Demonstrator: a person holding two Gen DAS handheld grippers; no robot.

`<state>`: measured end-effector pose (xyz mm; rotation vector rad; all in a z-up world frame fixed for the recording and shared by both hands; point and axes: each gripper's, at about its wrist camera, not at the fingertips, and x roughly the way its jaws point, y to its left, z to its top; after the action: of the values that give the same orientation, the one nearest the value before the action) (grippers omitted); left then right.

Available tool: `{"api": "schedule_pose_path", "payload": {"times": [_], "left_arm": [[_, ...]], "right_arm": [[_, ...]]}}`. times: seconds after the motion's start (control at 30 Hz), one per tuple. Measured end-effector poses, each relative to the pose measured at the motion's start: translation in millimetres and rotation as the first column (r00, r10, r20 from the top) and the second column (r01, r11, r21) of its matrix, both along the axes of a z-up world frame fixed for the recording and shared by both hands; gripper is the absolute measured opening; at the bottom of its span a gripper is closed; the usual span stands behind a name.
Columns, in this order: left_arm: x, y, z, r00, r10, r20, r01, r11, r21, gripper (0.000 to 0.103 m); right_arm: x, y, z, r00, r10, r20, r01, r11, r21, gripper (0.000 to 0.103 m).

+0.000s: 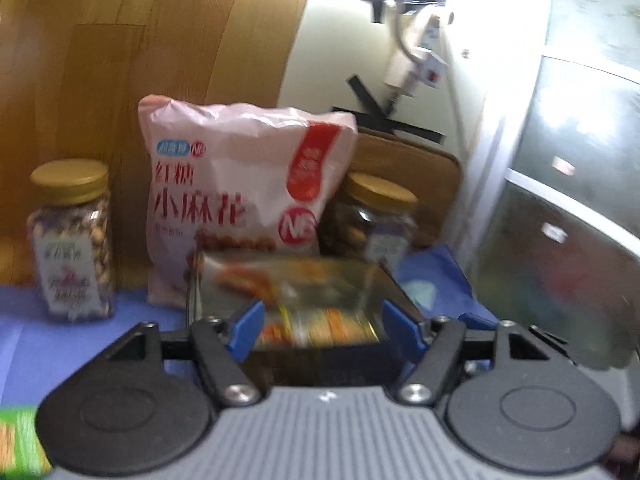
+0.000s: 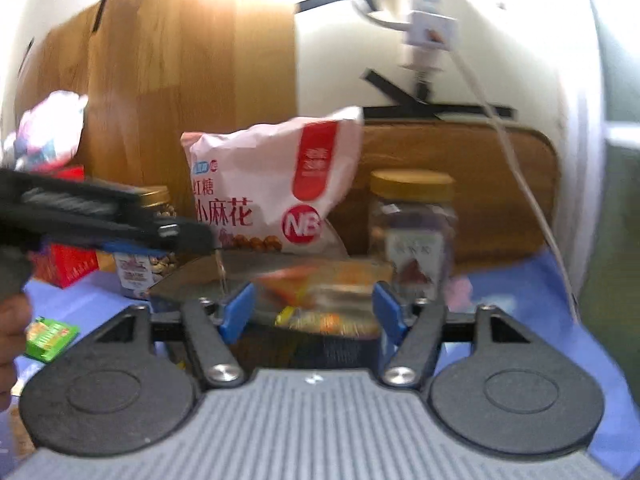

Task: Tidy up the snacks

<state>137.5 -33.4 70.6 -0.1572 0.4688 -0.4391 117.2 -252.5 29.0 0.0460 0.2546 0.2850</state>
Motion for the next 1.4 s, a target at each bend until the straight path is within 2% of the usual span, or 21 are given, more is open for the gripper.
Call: {"api": "schedule_pose_path", "payload": {"times": [0.1, 0.23, 0.37, 0.53, 0.77, 1.2, 1.4], "left_arm": [[-38, 8, -16, 1.000, -0.011, 0.018, 0.010, 1.000, 0.018, 0.073], [-78, 15, -34, 1.000, 0.004, 0.018, -0.006, 0.995, 0.098, 0.073], [-94, 27, -45, 1.000, 0.018, -0.014, -0.017, 0.995, 0.096, 0.079], [-96, 40, -52, 0.998, 0.032, -0.053, -0.028, 0.997, 0.070, 0.079], [-97, 40, -56, 0.998, 0.024, -0.051, -0.020, 0.997, 0.073, 0.079], [-86, 43, -68, 0.997, 0.020, -0.078, -0.014, 0.997, 0.073, 0.079], [-87, 43, -68, 0.997, 0.011, -0.078, -0.006, 0.998, 0.066, 0.079]], "right_arm": [[-26, -11, -18, 0.997, -0.028, -0.066, 0.034, 0.996, 0.079, 0.070], [-47, -17, -34, 0.988, -0.041, -0.151, 0.065, 0.986, 0.153, 0.070], [-64, -10, -41, 0.982, -0.019, -0.189, 0.048, 0.987, 0.152, 0.070], [-80, 7, -42, 0.983, 0.005, -0.185, 0.015, 0.994, 0.108, 0.070], [-84, 17, -40, 0.986, 0.018, -0.165, -0.006, 0.997, 0.071, 0.070], [-78, 14, -46, 0.981, -0.006, -0.191, 0.020, 0.998, 0.068, 0.070], [-85, 23, -42, 0.984, 0.046, -0.170, -0.041, 0.999, 0.033, 0.070]]}}
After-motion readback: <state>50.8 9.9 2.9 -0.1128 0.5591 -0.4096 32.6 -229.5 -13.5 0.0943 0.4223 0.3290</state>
